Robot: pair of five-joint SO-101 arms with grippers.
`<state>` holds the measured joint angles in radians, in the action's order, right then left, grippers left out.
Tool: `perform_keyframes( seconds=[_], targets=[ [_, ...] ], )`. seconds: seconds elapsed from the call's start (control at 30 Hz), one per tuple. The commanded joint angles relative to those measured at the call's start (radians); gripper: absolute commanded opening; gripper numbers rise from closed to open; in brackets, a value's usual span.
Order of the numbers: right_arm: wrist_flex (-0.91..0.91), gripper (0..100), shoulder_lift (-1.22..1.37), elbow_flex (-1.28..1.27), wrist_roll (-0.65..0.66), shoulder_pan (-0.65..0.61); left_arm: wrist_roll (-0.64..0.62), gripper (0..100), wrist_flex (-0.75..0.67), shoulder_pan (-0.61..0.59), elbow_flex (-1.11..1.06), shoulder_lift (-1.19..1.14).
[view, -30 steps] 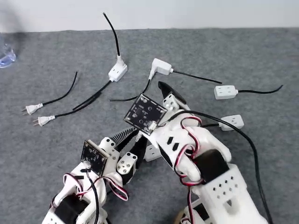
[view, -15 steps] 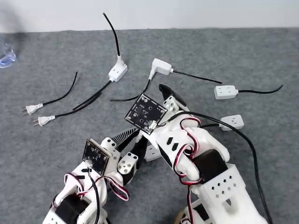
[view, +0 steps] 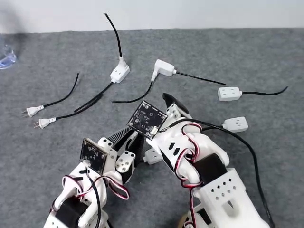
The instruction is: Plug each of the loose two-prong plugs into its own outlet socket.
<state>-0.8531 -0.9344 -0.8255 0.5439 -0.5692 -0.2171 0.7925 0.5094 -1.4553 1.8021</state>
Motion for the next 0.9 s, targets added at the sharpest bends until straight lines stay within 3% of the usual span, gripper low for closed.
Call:
perform_keyframes(
  seconds=[0.0,0.33,0.6,0.87],
  targets=[
    [0.001,24.5,0.022,0.005,0.009,0.002,-0.005,1,-0.017,-0.011,0.045,0.018],
    [0.015,24.5,0.021,0.011,0.015,0.019,-0.002,1,-0.018,-0.009,0.044,0.018],
    [-0.004,24.5,-0.015,0.031,-0.037,0.2,-0.002,1,0.015,-0.006,0.048,0.017],
    [-0.004,24.5,-0.047,-0.175,-0.104,0.394,0.075,1,0.115,0.028,0.107,0.014]
  ],
)
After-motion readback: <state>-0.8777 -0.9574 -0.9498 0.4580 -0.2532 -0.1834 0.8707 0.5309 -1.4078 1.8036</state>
